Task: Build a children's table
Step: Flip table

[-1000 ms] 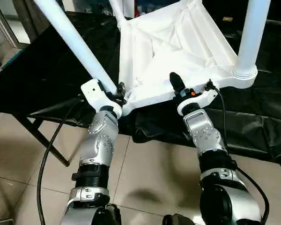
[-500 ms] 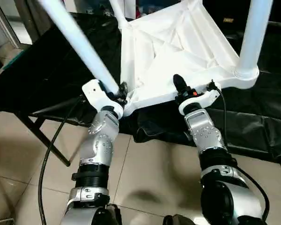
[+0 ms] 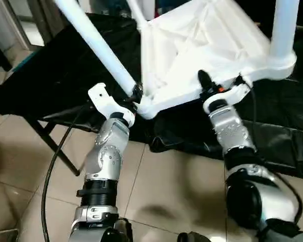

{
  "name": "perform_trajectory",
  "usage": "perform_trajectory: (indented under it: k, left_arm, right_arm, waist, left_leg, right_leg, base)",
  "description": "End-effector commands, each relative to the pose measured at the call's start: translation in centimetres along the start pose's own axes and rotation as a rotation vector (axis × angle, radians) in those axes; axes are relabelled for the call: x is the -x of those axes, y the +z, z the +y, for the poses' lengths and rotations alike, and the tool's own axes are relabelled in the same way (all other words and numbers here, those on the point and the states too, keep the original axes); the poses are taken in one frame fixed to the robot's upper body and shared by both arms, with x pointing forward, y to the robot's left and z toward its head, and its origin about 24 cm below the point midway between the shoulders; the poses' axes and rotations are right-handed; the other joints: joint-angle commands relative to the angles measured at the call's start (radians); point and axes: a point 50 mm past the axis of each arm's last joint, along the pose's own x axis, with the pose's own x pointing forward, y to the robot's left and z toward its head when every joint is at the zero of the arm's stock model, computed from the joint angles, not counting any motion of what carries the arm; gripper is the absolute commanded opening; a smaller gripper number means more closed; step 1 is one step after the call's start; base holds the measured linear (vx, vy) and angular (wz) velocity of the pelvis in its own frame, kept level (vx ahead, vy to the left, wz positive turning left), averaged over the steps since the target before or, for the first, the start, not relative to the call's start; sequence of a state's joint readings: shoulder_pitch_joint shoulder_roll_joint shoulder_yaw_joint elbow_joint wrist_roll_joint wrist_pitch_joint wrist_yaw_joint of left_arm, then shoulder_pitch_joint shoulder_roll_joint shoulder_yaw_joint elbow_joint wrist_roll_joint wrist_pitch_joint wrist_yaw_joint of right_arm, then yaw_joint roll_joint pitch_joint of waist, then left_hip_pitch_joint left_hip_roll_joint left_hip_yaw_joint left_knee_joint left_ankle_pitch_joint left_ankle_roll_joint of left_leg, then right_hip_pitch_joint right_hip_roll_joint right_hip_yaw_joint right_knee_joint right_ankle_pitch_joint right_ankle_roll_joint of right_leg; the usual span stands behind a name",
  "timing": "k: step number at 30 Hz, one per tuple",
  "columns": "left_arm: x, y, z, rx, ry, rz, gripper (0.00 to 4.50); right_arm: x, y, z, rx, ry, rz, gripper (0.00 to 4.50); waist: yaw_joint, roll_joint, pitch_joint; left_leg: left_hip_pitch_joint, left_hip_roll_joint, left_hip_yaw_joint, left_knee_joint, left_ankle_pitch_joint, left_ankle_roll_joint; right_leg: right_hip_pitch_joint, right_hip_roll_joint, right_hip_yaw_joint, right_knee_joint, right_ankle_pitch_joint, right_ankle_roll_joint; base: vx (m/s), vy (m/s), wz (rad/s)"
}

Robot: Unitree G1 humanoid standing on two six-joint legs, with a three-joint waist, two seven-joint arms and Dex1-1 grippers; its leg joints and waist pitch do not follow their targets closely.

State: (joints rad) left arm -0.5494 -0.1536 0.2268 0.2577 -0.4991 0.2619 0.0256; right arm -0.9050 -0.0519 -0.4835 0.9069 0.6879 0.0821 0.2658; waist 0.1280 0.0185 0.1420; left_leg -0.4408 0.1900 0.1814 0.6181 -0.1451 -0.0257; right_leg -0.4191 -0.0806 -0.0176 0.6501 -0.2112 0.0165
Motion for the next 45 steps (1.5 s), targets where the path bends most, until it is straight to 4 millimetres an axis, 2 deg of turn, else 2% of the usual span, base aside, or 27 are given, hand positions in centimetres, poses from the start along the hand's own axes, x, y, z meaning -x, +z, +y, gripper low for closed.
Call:
perform_trajectory:
  k: [1, 5, 6, 8, 9, 11, 13, 15, 16, 17, 19, 20, 21, 23, 24, 25, 27, 30, 35, 36, 39, 43, 45]
  left_arm:
    - [0.7, 1.2, 2.1, 0.034, 0.110, -0.065, 4.39]
    - [0.9, 1.1, 2.4, 0.036, 0.137, -0.061, 4.39]
    - [0.9, 1.0, 2.5, 0.042, 0.143, -0.057, 4.39]
    - [0.9, 0.9, 2.6, 0.046, 0.151, -0.054, 4.39]
    - [0.9, 0.8, 2.6, 0.054, 0.158, -0.047, 4.39]
    - [0.9, 0.3, 2.8, 0.076, 0.169, -0.017, 4.39]
    - [1.0, -0.3, 2.8, 0.082, 0.168, 0.018, 4.39]
    - [1.0, -0.5, 2.8, 0.080, 0.165, 0.030, 4.39]
    - [1.0, -0.6, 2.8, 0.076, 0.164, 0.040, 4.39]
    - [1.1, -0.7, 2.8, 0.069, 0.164, 0.048, 4.39]
    - [1.0, -0.4, 2.2, 0.003, 0.124, 0.047, 4.39]
    - [1.0, -0.2, 2.0, -0.038, 0.106, 0.035, 4.39]
    - [1.1, 0.3, 1.6, -0.097, 0.082, 0.005, 4.39]
    - [1.1, 0.7, 1.2, -0.146, 0.061, -0.024, 4.39]
    - [1.1, 1.3, 0.8, -0.190, 0.040, -0.063, 4.39]
    - [1.4, 2.2, 0.3, -0.225, 0.024, -0.126, 4.39]
    - [1.6, 2.7, 0.1, -0.234, 0.024, -0.154, 4.39]
    - [2.1, 3.4, -0.3, -0.282, 0.016, -0.211, 4.39]
    - [2.7, 4.5, -1.4, -0.397, -0.034, -0.312, 4.39]
    - [2.9, 4.9, -2.0, -0.473, -0.073, -0.346, 4.39]
    - [2.9, 5.0, -2.8, -0.538, -0.139, -0.337, 4.39]
    - [3.1, 4.6, -5.1, -0.741, -0.375, -0.262, 4.39]
    - [3.1, 4.6, -5.2, -0.746, -0.394, -0.253, 4.39]
  right_arm:
    - [0.1, 7.4, 0.0, 0.095, -0.013, -0.286, 1.99]
    - [0.3, 8.8, -0.5, 0.127, -0.027, -0.317, 1.98]
    - [0.4, 9.0, -0.5, 0.132, -0.030, -0.322, 1.98]
    - [0.4, 9.2, -0.6, 0.141, -0.033, -0.327, 1.98]
    - [0.5, 9.4, -0.7, 0.155, -0.035, -0.334, 1.98]
    - [0.7, 9.9, -0.8, 0.172, -0.042, -0.349, 1.98]
    - [0.8, 10.4, -0.9, 0.192, -0.050, -0.358, 1.98]
    - [0.8, 10.5, -1.0, 0.205, -0.053, -0.359, 1.98]
    - [0.9, 10.7, -1.0, 0.243, -0.058, -0.352, 1.98]
    - [0.9, 10.8, -1.0, 0.269, -0.060, -0.347, 1.98]
    - [0.9, 11.6, -0.5, 0.375, -0.056, -0.343, 1.98]
    - [0.9, 11.8, -0.3, 0.411, -0.055, -0.343, 1.98]
    - [0.9, 12.2, -0.1, 0.457, -0.063, -0.349, 1.98]
    - [1.0, 12.6, 0.1, 0.493, -0.070, -0.356, 1.98]
    - [1.0, 12.9, 0.2, 0.518, -0.078, -0.364, 1.98]
    - [1.0, 13.2, 0.5, 0.560, -0.081, -0.374, 1.98]
    - [1.0, 13.4, 0.6, 0.582, -0.082, -0.380, 1.97]
    - [1.0, 13.4, 0.7, 0.615, -0.094, -0.388, 1.96]
    - [0.8, 13.2, 0.9, 0.695, -0.115, -0.371, 1.96]
    - [0.7, 13.1, 1.2, 0.745, -0.123, -0.364, 1.96]
    - [0.5, 13.1, 1.5, 0.796, -0.133, -0.353, 1.96]
    - [0.1, 13.5, 2.0, 0.929, -0.162, -0.337, 1.96]
    - [0.1, 13.6, 2.0, 0.944, -0.168, -0.339, 1.96]
  waist:
    - [-0.004, 0.002, -0.128]
    - [0.002, 0.001, -0.127]
    - [0.005, 0.006, -0.129]
    - [0.008, 0.001, -0.125]
    - [0.010, 0.004, -0.126]
    - [0.013, 0.005, -0.133]
    - [0.015, 0.015, -0.140]
    - [0.011, 0.014, -0.138]
    - [0.006, 0.010, -0.137]
    - [0.003, 0.011, -0.136]
    - [-0.001, 0.007, -0.133]
    - [-0.002, 0.011, -0.132]
    - [-0.004, 0.009, -0.131]
    - [-0.007, 0.009, -0.132]
    - [-0.012, 0.013, -0.131]
    - [-0.014, 0.020, -0.130]
    - [-0.017, 0.016, -0.131]
    - [-0.019, 0.018, -0.131]
    - [-0.019, 0.018, -0.132]
    - [-0.019, 0.018, -0.132]
    - [-0.019, 0.017, -0.131]
    - [-0.018, 0.016, -0.133]
    - [-0.020, 0.016, -0.132]
  left_leg:
    - [0.043, 0.025, -0.003, -0.049, -0.048, 0.084]
    - [0.044, 0.027, -0.001, -0.049, -0.061, 0.081]
    - [0.046, 0.028, -0.001, -0.049, -0.067, 0.079]
    - [0.051, 0.028, 0.005, -0.049, -0.093, 0.078]
    - [0.053, 0.029, 0.006, -0.049, -0.102, 0.079]
    - [0.050, 0.027, 0.009, -0.048, -0.088, 0.086]
    - [0.049, 0.029, 0.005, -0.043, -0.056, 0.094]
    - [0.040, 0.027, 0.005, -0.041, -0.041, 0.100]
    - [0.033, 0.025, 0.004, -0.043, -0.058, 0.100]
    - [0.034, 0.025, 0.004, -0.043, -0.076, 0.097]
    - [0.033, 0.025, 0.005, -0.045, -0.101, 0.092]
    - [0.033, 0.024, 0.005, -0.046, -0.116, 0.088]
    - [0.031, 0.024, 0.004, -0.048, -0.122, 0.082]
    - [0.031, 0.024, 0.005, -0.046, -0.120, 0.076]
    - [0.031, 0.023, 0.004, -0.047, -0.128, 0.072]
    - [0.032, 0.024, 0.004, -0.048, -0.140, 0.066]
    - [0.032, 0.024, 0.005, -0.047, -0.141, 0.067]
    - [0.033, 0.022, 0.007, -0.045, -0.144, 0.078]
    - [0.031, 0.025, 0.004, -0.046, -0.143, 0.083]
    - [0.034, 0.025, 0.005, -0.046, -0.146, 0.081]
    - [0.035, 0.023, 0.006, -0.047, -0.156, 0.068]
    - [0.037, 0.022, 0.006, -0.048, -0.161, 0.053]
    - [0.036, 0.022, 0.008, -0.048, -0.166, 0.045]
  right_leg:
    - [0.055, -0.041, 0.013, -0.046, 0.172, -0.298]
    - [0.055, -0.041, 0.014, -0.047, 0.155, -0.290]
    - [0.053, -0.043, 0.013, -0.048, 0.145, -0.290]
    - [0.047, -0.040, 0.014, -0.055, 0.120, -0.286]
    - [0.046, -0.040, 0.014, -0.057, 0.112, -0.282]
    - [0.049, -0.040, 0.010, -0.056, 0.105, -0.261]
    - [0.044, -0.038, 0.006, -0.050, 0.127, -0.250]
    - [0.041, -0.036, 0.003, -0.048, 0.142, -0.253]
    - [0.045, -0.040, 0.002, -0.048, 0.126, -0.255]
    - [0.044, -0.042, 0.001, -0.053, 0.101, -0.253]
    - [0.043, -0.044, 0.003, -0.060, 0.060, -0.249]
    - [0.042, -0.043, 0.004, -0.065, 0.028, -0.239]
    - [0.042, -0.043, 0.004, -0.070, 0.000, -0.225]
    - [0.042, -0.044, 0.006, -0.067, -0.004, -0.220]
    - [0.039, -0.043, 0.006, -0.073, -0.020, -0.213]
    - [0.037, -0.042, 0.006, -0.073, -0.026, -0.214]
    - [0.038, -0.041, 0.006, -0.071, -0.006, -0.220]
    - [0.035, -0.039, 0.007, -0.070, 0.000, -0.228]
    - [0.035, -0.038, 0.005, -0.071, -0.005, -0.219]
    - [0.032, -0.036, 0.006, -0.072, -0.007, -0.218]
    - [0.031, -0.037, 0.006, -0.071, -0.032, -0.213]
    - [0.025, -0.037, 0.007, -0.071, -0.072, -0.199]
    - [0.026, -0.036, 0.009, -0.070, -0.059, -0.203]
  base:
    - [0.000, 0.000, 0.00]
    - [0.000, 0.000, 0.00]
    - [0.000, 0.000, 0.00]
    - [0.000, 0.000, 0.00]
    - [0.000, 0.000, 0.00]
    - [0.000, 0.000, 0.00]
    - [0.000, 0.000, 0.00]
    - [0.000, 0.000, 0.00]
    - [0.000, 0.000, 0.00]
    - [0.000, 0.000, 0.00]
    - [0.000, 0.000, 0.00]
    - [0.000, 0.000, 0.00]
    - [0.000, 0.000, 0.00]
    - [0.000, 0.000, 0.00]
    - [0.000, 0.000, 0.00]
    - [0.000, 0.000, 0.00]
    - [0.000, 0.000, 0.00]
    - [0.000, 0.000, 0.00]
    - [0.000, 0.000, 0.00]
    - [0.000, 0.000, 0.00]
    - [0.000, 0.000, 0.00]
    - [0.000, 0.000, 0.00]
    - [0.000, 0.000, 0.00]
